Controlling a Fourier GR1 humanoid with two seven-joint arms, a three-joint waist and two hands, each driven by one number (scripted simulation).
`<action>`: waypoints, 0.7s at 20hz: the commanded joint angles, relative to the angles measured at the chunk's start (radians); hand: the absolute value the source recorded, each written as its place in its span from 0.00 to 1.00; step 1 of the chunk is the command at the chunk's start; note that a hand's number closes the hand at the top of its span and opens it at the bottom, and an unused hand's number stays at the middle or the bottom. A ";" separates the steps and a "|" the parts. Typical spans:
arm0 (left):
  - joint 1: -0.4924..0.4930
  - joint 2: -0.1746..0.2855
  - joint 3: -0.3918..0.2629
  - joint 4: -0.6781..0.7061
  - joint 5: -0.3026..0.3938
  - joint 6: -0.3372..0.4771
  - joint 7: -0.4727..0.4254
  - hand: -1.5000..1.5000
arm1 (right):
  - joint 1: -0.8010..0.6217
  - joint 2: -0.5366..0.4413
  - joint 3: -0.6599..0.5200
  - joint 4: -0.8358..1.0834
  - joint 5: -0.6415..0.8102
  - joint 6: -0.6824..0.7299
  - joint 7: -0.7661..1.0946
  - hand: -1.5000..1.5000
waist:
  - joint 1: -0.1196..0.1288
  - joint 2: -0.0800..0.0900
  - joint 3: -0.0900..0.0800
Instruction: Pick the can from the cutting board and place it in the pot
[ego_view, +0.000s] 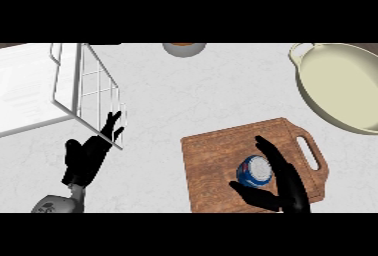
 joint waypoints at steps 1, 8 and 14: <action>-0.014 -0.037 -0.008 0.075 -0.005 -0.007 -0.004 0.50 | 0.030 -0.041 0.064 0.053 0.104 0.014 -0.103 1.00 | -0.010 0.012 -0.006; -0.016 -0.043 0.009 0.037 -0.014 -0.029 0.050 0.50 | -0.012 0.086 -0.009 0.211 -0.029 0.035 -0.265 1.00 | -0.005 0.012 -0.005; -0.004 -0.044 0.027 0.037 -0.023 -0.040 0.035 0.50 | 0.000 -0.013 -0.165 0.238 -0.128 0.119 -0.462 1.00 | -0.008 0.012 -0.004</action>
